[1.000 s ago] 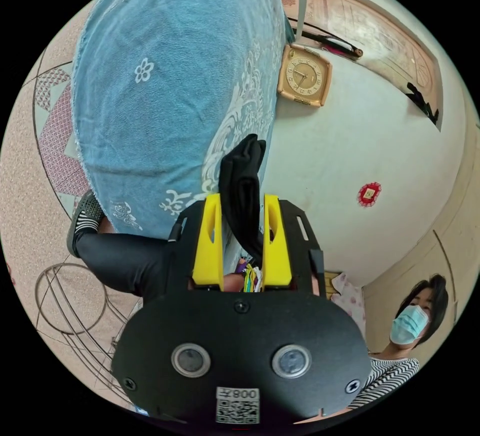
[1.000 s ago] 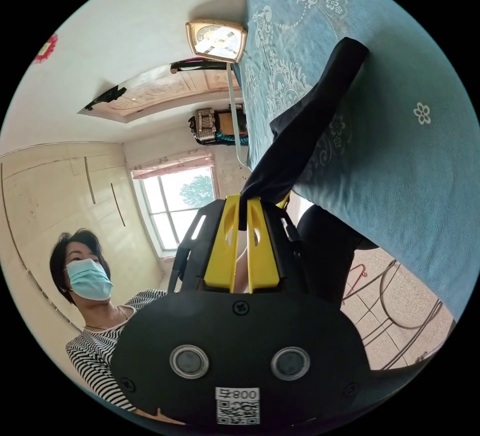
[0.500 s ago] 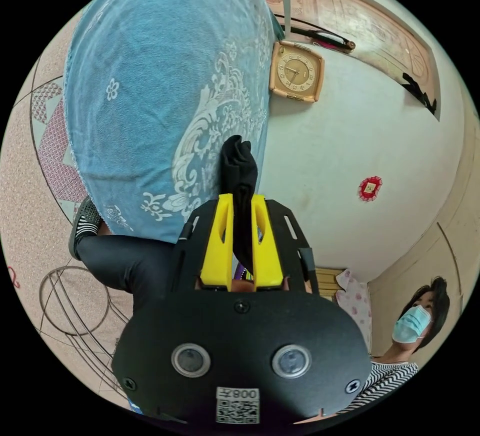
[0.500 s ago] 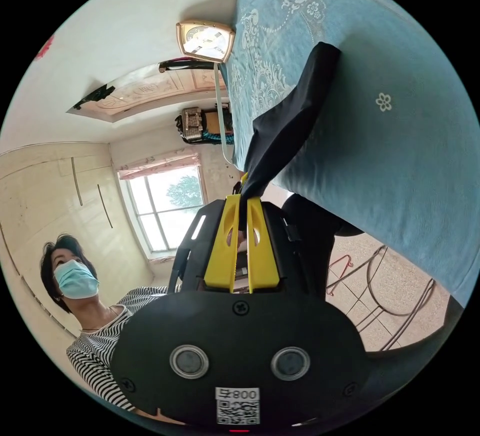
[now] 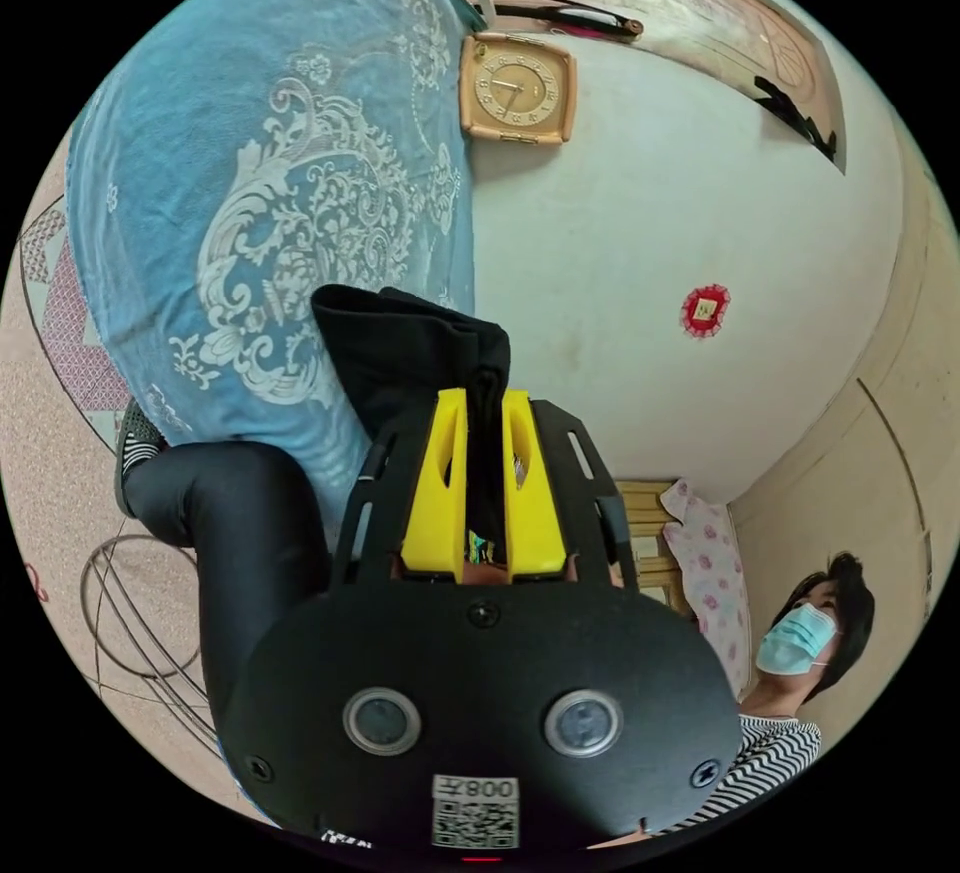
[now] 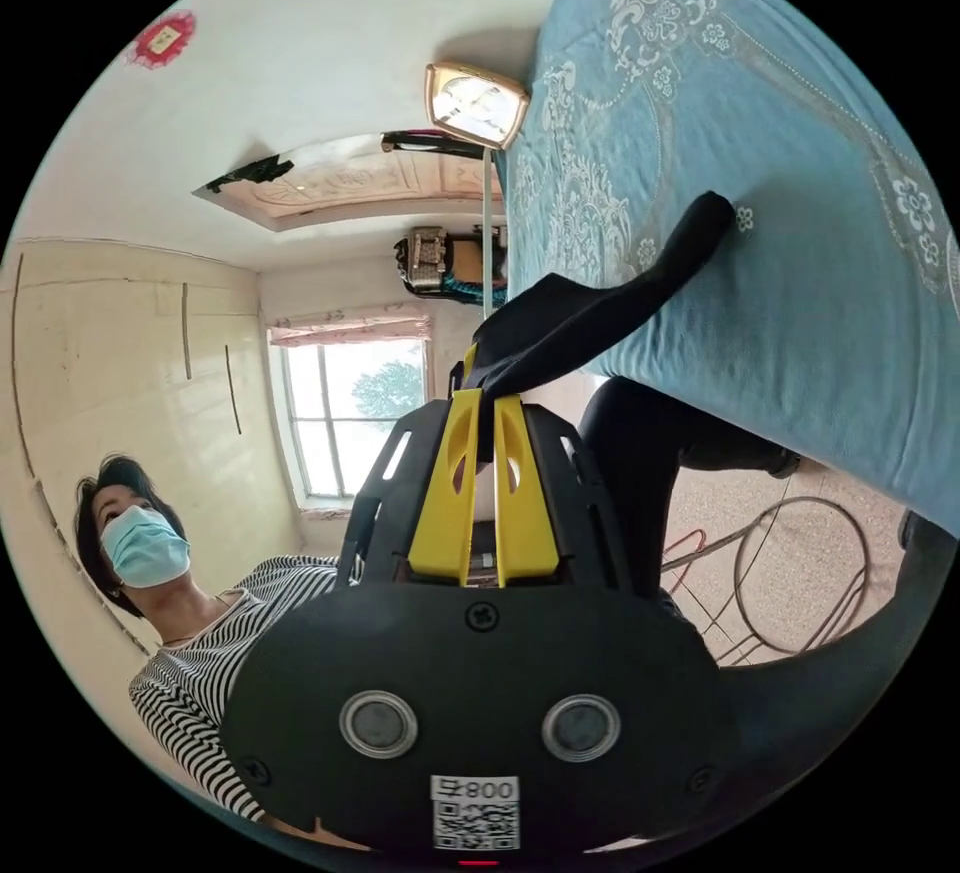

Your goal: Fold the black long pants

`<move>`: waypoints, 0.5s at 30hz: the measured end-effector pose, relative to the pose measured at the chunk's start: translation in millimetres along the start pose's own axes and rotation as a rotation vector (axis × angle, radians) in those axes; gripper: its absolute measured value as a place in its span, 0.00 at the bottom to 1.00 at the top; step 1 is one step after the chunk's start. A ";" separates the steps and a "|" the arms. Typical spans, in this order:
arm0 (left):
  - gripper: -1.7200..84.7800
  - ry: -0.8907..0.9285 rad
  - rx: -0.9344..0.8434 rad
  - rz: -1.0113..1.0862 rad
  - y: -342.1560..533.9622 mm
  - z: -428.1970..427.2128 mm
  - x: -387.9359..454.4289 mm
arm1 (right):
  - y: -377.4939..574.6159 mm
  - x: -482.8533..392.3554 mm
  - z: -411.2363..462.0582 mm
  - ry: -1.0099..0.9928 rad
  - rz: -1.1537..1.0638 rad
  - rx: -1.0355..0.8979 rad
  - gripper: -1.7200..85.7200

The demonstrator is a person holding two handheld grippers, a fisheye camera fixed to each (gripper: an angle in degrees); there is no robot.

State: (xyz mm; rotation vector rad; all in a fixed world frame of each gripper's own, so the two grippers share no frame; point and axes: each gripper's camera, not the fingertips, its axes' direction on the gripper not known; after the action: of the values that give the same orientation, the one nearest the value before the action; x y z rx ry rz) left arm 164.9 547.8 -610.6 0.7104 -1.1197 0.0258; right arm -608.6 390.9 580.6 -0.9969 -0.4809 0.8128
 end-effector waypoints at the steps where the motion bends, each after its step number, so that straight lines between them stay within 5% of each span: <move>1: 0.09 0.005 -0.018 0.011 -0.8 13.2 14.2 | 5.5 3.3 -10.4 -0.007 -0.015 0.013 0.04; 15: 0.09 -0.017 -0.277 0.102 -16.1 224.0 168.1 | 71.8 78.9 -147.8 -0.070 -0.074 0.258 0.04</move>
State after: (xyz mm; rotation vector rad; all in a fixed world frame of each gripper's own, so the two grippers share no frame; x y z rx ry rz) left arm 66.3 361.6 -425.5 0.4068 -1.1481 -0.0486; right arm -484.9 393.4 446.8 -0.7108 -0.4573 0.8219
